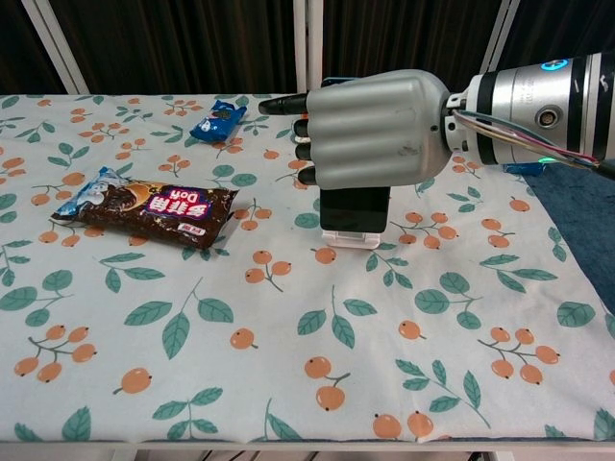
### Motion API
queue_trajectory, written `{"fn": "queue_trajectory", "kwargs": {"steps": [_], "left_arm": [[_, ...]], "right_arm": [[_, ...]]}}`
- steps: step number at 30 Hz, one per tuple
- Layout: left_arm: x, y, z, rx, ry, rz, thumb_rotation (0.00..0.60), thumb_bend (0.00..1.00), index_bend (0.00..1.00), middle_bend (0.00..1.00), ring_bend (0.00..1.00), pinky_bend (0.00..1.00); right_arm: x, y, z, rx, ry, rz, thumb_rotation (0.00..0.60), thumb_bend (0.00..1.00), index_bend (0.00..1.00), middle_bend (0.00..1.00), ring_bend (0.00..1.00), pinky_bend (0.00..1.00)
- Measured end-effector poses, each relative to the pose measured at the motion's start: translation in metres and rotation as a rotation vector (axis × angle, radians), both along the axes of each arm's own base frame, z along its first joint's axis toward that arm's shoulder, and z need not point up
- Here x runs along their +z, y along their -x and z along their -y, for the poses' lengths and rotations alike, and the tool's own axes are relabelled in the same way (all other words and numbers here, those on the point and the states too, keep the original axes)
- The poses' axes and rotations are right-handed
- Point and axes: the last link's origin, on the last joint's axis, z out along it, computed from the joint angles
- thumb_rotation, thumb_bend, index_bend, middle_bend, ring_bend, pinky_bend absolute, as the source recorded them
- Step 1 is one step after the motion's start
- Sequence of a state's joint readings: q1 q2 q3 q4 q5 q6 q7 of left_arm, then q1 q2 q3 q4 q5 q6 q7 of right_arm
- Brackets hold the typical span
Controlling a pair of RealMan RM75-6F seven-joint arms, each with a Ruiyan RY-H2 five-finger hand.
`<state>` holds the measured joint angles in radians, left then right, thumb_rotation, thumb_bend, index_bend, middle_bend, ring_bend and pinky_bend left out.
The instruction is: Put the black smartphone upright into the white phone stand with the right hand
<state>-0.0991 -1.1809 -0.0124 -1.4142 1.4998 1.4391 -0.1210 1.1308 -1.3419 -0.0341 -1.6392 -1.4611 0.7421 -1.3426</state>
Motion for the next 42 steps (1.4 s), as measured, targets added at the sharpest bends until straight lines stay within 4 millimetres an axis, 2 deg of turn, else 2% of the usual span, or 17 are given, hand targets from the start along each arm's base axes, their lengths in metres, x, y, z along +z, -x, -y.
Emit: {"fn": "queue_trajectory", "kwargs": {"steps": [35, 38, 42], "left_arm": [[0.001, 0.002, 0.001, 0.009, 0.002, -0.001, 0.566, 0.08, 0.11, 0.11, 0.11, 0.22], [0.001, 0.002, 0.001, 0.008, 0.002, -0.001, 0.565, 0.08, 0.11, 0.11, 0.11, 0.22], [0.001, 0.003, 0.001, 0.010, 0.003, -0.001, 0.566, 0.08, 0.11, 0.11, 0.11, 0.22]], "right_arm": [[-0.006, 0.010, 0.003, -0.022, 0.000, -0.011, 0.600, 0.29, 0.62, 0.37, 0.38, 0.00], [-0.005, 0.010, 0.003, -0.022, 0.003, -0.014, 0.600, 0.29, 0.58, 0.35, 0.35, 0.00], [-0.005, 0.011, 0.004, -0.025, 0.011, -0.019, 0.600, 0.28, 0.44, 0.30, 0.26, 0.00]]}}
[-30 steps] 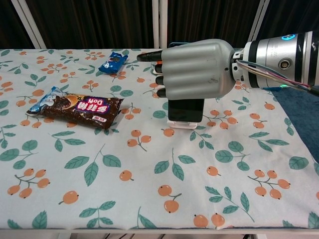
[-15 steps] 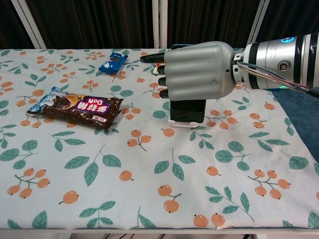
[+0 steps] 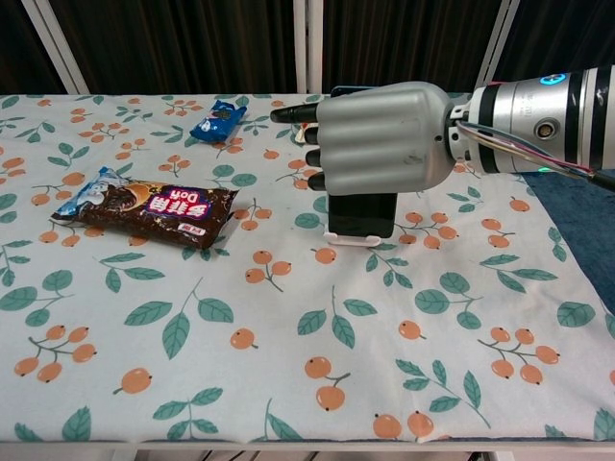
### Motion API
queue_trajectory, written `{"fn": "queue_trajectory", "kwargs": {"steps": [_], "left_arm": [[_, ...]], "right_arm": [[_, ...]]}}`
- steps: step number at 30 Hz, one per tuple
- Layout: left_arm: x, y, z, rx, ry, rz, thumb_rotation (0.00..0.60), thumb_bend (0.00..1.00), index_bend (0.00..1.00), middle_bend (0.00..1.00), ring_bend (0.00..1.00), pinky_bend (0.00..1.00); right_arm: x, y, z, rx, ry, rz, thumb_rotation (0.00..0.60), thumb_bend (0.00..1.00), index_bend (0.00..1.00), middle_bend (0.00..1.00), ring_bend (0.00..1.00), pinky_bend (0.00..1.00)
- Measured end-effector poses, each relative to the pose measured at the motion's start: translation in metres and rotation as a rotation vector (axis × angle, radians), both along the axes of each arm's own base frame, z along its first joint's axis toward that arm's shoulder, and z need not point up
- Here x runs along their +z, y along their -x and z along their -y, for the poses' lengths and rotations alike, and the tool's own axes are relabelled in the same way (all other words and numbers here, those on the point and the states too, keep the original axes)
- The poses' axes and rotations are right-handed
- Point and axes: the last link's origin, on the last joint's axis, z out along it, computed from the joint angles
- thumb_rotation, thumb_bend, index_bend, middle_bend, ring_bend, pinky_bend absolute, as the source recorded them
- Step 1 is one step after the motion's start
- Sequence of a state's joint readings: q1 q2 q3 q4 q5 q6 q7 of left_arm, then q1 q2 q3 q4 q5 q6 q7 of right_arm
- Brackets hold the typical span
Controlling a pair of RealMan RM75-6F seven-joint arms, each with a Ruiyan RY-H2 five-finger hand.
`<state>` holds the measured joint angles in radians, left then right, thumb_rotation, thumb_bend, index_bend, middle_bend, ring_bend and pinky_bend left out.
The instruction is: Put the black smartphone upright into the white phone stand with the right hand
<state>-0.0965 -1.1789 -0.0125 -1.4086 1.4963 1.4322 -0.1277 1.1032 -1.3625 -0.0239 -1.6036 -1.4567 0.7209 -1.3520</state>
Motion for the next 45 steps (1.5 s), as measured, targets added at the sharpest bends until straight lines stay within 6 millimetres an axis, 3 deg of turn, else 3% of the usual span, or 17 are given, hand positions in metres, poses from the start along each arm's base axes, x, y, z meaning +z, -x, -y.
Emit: {"fn": "queue_trajectory", "kwargs": {"steps": [5, 13, 17, 28, 33, 37, 45], "left_arm": [[0.001, 0.001, 0.000, 0.005, 0.001, 0.002, 0.566, 0.08, 0.11, 0.12, 0.11, 0.22], [0.002, 0.001, 0.001, 0.005, 0.000, 0.001, 0.567, 0.08, 0.11, 0.12, 0.11, 0.22], [0.001, 0.002, 0.001, 0.004, 0.000, 0.000, 0.568, 0.08, 0.12, 0.12, 0.11, 0.22], [0.001, 0.001, 0.001, 0.005, 0.002, -0.002, 0.569, 0.08, 0.12, 0.12, 0.11, 0.22], [0.001, 0.002, 0.001, 0.008, -0.001, -0.002, 0.566, 0.08, 0.12, 0.12, 0.11, 0.22], [0.002, 0.003, 0.003, 0.015, -0.003, -0.003, 0.565, 0.08, 0.12, 0.12, 0.11, 0.22], [0.000, 0.000, 0.002, 0.008, -0.001, -0.013, 0.568, 0.08, 0.12, 0.12, 0.11, 0.22]], "right_arm": [[-0.001, 0.000, 0.001, -0.003, 0.009, -0.010, 0.600, 0.26, 0.31, 0.22, 0.17, 0.00], [-0.002, 0.000, 0.001, -0.005, 0.027, -0.021, 0.600, 0.20, 0.01, 0.05, 0.00, 0.00], [0.000, 0.001, 0.001, -0.005, 0.037, -0.027, 0.600, 0.18, 0.00, 0.00, 0.00, 0.00], [0.010, 0.000, -0.003, -0.004, 0.062, -0.007, 0.600, 0.13, 0.00, 0.00, 0.00, 0.00], [0.030, -0.001, -0.012, -0.005, 0.062, 0.058, 0.600, 0.09, 0.00, 0.00, 0.00, 0.00], [0.057, 0.006, -0.021, -0.021, 0.078, 0.143, 0.600, 0.09, 0.00, 0.00, 0.00, 0.00], [0.137, 0.048, -0.032, -0.183, 0.174, 0.486, 0.600, 0.13, 0.00, 0.00, 0.00, 0.00]]}}
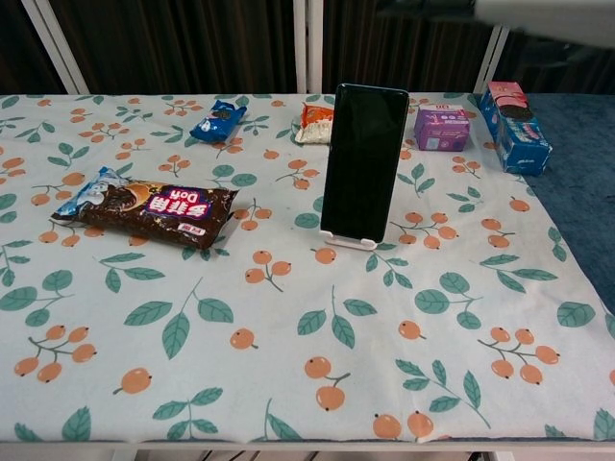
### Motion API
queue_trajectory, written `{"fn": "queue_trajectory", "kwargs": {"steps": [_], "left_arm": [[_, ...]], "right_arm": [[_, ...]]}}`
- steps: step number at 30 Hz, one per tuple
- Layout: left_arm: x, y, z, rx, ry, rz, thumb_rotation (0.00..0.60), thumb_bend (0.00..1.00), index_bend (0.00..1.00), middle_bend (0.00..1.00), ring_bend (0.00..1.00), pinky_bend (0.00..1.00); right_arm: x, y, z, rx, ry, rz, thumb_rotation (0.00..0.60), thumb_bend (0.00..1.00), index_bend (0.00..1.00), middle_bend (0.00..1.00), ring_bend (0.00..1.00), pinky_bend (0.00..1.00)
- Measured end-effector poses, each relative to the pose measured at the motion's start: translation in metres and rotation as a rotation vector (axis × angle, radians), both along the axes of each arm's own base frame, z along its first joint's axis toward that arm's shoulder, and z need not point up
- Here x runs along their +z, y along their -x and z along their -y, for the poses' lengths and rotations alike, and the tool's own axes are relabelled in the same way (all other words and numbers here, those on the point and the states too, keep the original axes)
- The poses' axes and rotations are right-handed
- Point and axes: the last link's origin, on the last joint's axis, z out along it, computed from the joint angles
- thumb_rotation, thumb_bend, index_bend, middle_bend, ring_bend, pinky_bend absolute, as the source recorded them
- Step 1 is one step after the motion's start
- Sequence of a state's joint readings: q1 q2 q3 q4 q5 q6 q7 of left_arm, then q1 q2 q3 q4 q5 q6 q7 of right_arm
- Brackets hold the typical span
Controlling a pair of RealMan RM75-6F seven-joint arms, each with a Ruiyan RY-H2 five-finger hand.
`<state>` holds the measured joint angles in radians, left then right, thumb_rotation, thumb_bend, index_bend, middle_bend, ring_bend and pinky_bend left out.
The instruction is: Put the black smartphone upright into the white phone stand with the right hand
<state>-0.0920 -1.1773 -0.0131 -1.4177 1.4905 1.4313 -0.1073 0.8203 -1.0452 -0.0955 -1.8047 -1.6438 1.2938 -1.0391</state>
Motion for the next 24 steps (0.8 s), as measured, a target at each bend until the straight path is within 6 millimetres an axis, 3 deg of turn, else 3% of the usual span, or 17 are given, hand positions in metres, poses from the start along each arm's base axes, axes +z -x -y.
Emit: {"fn": "queue_trajectory", "kwargs": {"steps": [4, 10, 13, 15, 17, 20, 24], "left_arm": [[-0.002, -0.005, -0.001, -0.013, -0.001, -0.008, 0.575, 0.08, 0.12, 0.12, 0.11, 0.22], [-0.003, -0.015, -0.002, -0.041, -0.016, -0.024, 0.578, 0.08, 0.12, 0.12, 0.11, 0.22], [-0.003, -0.019, -0.003, -0.059, -0.026, -0.035, 0.579, 0.08, 0.12, 0.11, 0.11, 0.22], [-0.002, -0.021, -0.003, -0.069, -0.026, -0.044, 0.579, 0.08, 0.12, 0.11, 0.11, 0.22], [-0.002, -0.021, -0.004, -0.072, -0.021, -0.047, 0.577, 0.08, 0.12, 0.11, 0.11, 0.22], [-0.003, -0.023, -0.006, -0.085, -0.004, -0.054, 0.572, 0.08, 0.12, 0.11, 0.11, 0.22], [-0.002, -0.028, -0.007, -0.120, 0.013, -0.058, 0.546, 0.08, 0.12, 0.11, 0.11, 0.22]], "right_arm": [[0.029, 0.035, -0.005, -0.166, -0.033, 0.254, 0.600, 0.14, 0.00, 0.00, 0.00, 0.00], [0.051, 0.113, -0.026, -0.500, -0.158, 0.684, 0.600, 0.16, 0.00, 0.00, 0.00, 0.00], [0.056, 0.165, -0.052, -0.669, -0.166, 0.884, 0.600, 0.23, 0.00, 0.00, 0.00, 0.00], [0.056, 0.206, -0.080, -0.780, -0.133, 0.995, 0.600, 0.31, 0.00, 0.00, 0.00, 0.00], [0.053, 0.239, -0.111, -0.863, -0.084, 1.068, 0.600, 0.32, 0.00, 0.00, 0.00, 0.00], [0.044, 0.269, -0.140, -0.917, -0.022, 1.107, 0.600, 0.31, 0.00, 0.00, 0.00, 0.00], [0.037, 0.282, -0.160, -0.948, 0.007, 1.161, 0.600, 0.28, 0.00, 0.00, 0.00, 0.00]]}}
